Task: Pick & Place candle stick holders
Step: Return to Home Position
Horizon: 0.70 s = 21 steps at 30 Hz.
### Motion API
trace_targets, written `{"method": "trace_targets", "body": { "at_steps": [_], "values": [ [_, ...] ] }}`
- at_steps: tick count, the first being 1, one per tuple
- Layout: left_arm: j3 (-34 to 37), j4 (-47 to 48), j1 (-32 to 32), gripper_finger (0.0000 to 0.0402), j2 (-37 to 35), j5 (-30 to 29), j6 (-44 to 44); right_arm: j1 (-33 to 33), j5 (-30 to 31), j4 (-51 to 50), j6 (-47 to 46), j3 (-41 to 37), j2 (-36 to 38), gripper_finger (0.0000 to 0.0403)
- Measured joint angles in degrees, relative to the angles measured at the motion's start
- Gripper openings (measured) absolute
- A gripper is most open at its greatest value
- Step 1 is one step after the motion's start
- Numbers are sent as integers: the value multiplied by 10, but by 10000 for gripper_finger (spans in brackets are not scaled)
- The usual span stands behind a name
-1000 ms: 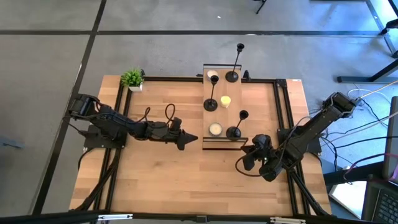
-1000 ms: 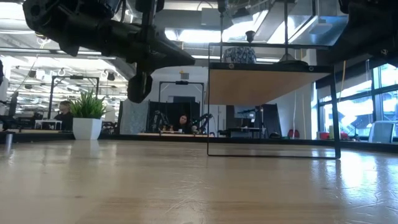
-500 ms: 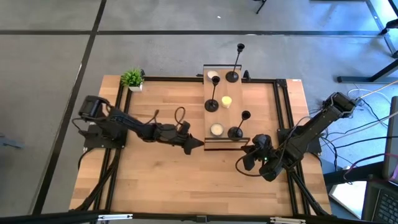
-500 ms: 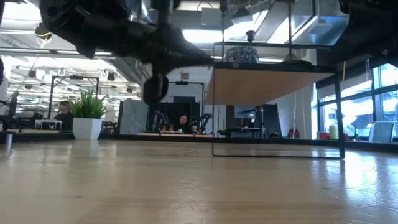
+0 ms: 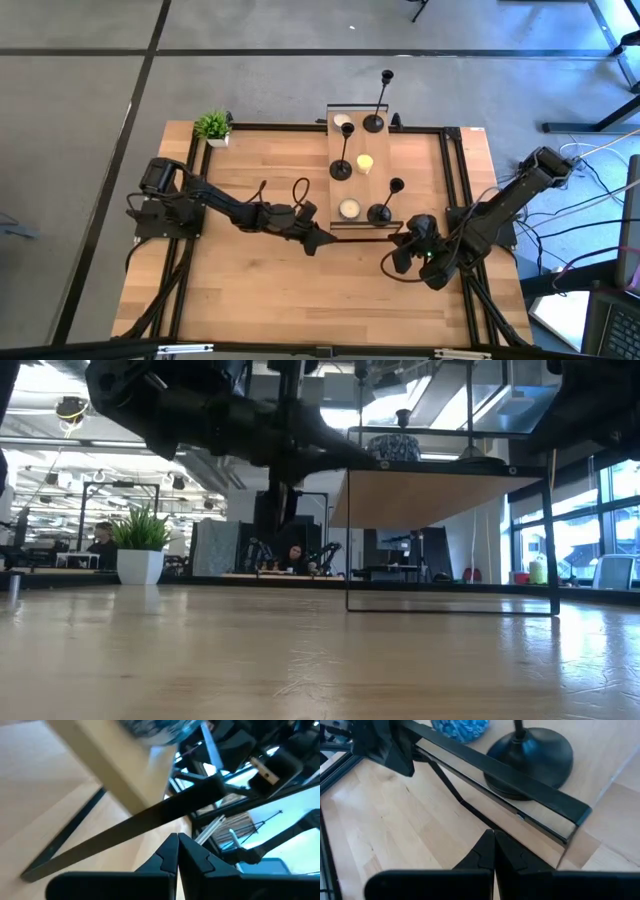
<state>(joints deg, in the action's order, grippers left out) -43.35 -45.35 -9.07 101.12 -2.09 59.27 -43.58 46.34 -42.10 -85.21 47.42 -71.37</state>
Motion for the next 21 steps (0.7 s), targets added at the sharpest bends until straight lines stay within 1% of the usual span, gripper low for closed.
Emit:
{"method": "trace_targets", "body": {
  "at_steps": [5, 11, 21],
  "values": [
    [-1, 2, -3, 2, -2, -25, 2, 0, 4, -1, 27, 11, 0, 0],
    [-1, 6, -7, 2, -2, -72, 6, 0, 6, -6, 39, 19, 0, 0],
    [0, 24, -20, 2, -2, -94, 15, 0, 1, -6, 47, 19, 0, 0]
  ]
}}
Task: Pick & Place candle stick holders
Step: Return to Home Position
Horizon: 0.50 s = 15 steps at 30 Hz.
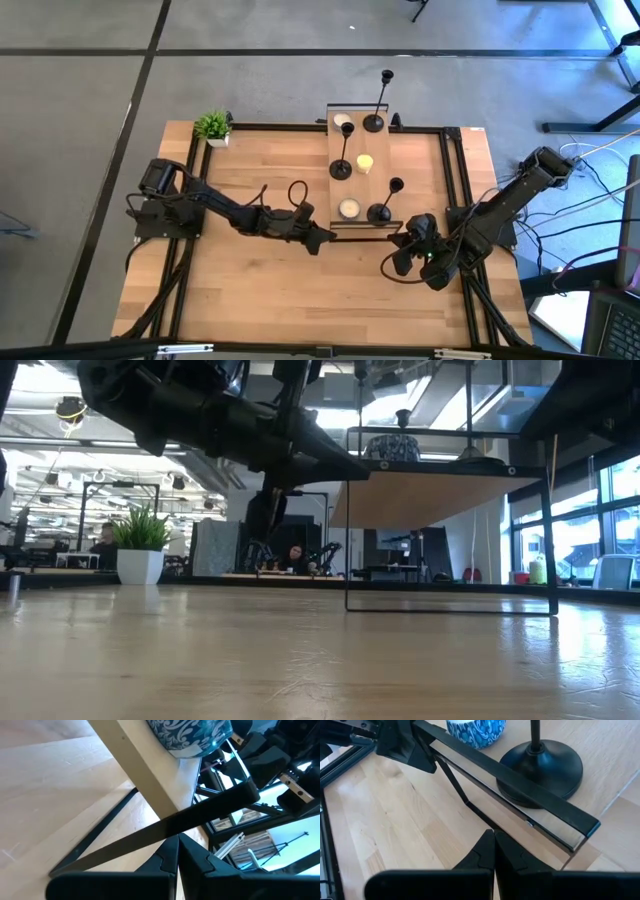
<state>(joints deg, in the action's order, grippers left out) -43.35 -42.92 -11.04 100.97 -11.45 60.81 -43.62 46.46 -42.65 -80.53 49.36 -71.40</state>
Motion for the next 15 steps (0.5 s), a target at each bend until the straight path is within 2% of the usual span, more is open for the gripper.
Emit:
{"method": "trace_targets", "body": {
  "at_steps": [15],
  "values": [
    [0, 12, -5, 2, 0, -21, 0, 0, -2, 0, 0, 0, 0, 0]
  ]
}}
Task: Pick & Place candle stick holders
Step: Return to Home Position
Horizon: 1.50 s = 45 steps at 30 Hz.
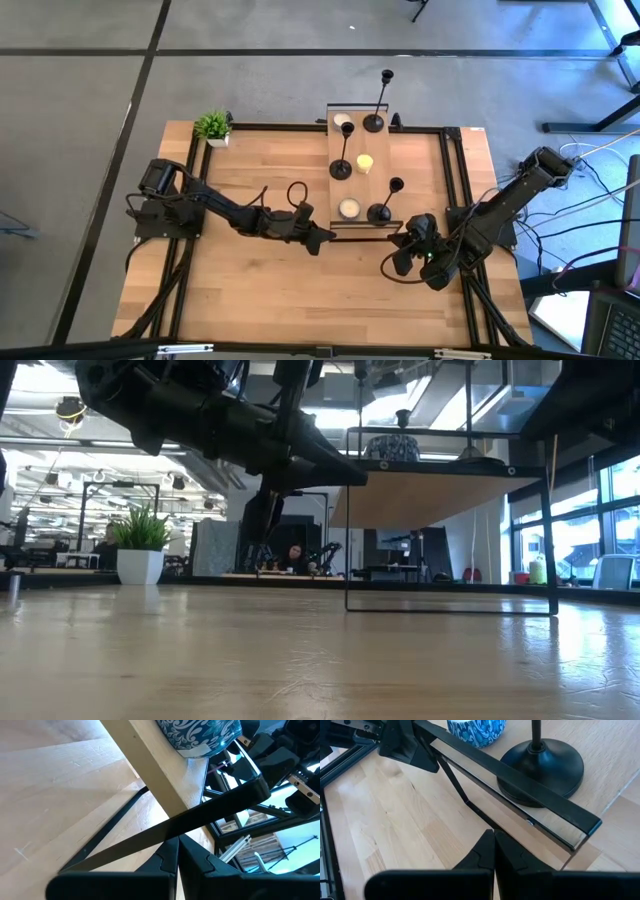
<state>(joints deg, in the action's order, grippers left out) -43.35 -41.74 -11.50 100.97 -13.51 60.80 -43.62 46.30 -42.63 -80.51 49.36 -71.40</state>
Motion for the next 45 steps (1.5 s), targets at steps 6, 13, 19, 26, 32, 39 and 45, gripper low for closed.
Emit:
{"method": "trace_targets", "body": {
  "at_steps": [6, 13, 19, 26, 32, 39, 45],
  "values": [
    [0, 0, -1, 2, 0, -12, 2, 0, 0, 0, 0, 0, 0, 0],
    [0, 5, -6, 2, 0, -30, 2, 0, 0, 0, 0, 0, 0, 0],
    [0, 20, -19, 2, 0, -46, 13, 0, 0, 0, 0, 0, 3, 0],
    [0, 74, -49, 2, -41, -59, 15, -12, -43, -42, -50, 0, 6, 0],
    [0, 161, -83, 2, -107, -117, 8, -66, -79, -209, -256, 0, 6, 0],
    [0, 195, -104, 2, -148, -176, -1, -78, -92, -301, -355, 0, 6, 0],
    [0, 193, -106, 2, -151, -188, -10, -70, -67, -298, -355, 0, 6, 0]
  ]
}}
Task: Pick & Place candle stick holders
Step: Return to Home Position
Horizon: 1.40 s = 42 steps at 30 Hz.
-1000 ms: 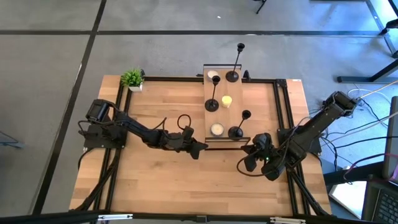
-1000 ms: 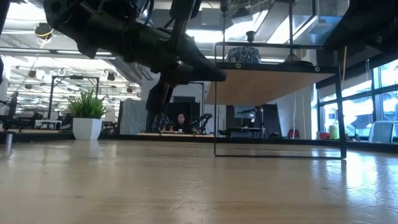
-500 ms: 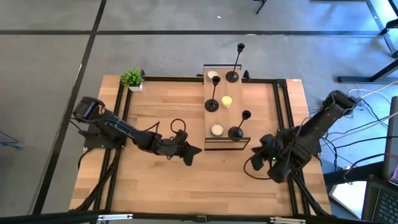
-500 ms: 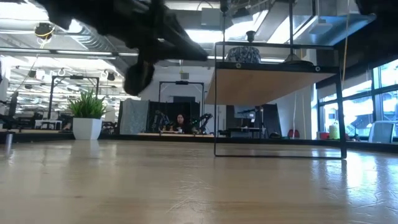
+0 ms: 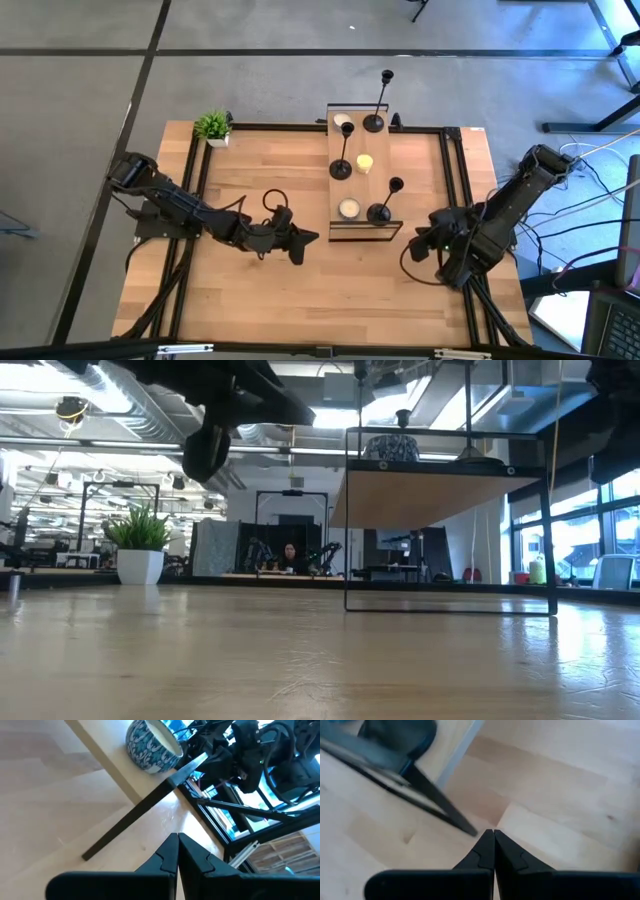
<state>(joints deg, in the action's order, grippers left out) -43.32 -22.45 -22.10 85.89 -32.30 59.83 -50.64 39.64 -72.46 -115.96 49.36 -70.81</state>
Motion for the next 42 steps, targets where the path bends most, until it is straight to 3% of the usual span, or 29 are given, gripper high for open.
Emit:
{"method": "trace_targets", "body": {
  "at_steps": [5, 21, 35, 42],
  "values": [
    [0, -2, 0, 2, 0, -13, -5, 0, 31, -40, -51, 0, 3, 0],
    [0, -4, -24, 2, 0, -56, -5, 0, 86, -3, -46, 0, 42, 0],
    [0, -31, -27, 2, 1, -72, -20, 28, 59, 48, -9, 0, 42, 0],
    [0, -33, -27, 2, 1, -72, -20, 44, 43, 110, 54, 0, 42, 0]
  ]
}}
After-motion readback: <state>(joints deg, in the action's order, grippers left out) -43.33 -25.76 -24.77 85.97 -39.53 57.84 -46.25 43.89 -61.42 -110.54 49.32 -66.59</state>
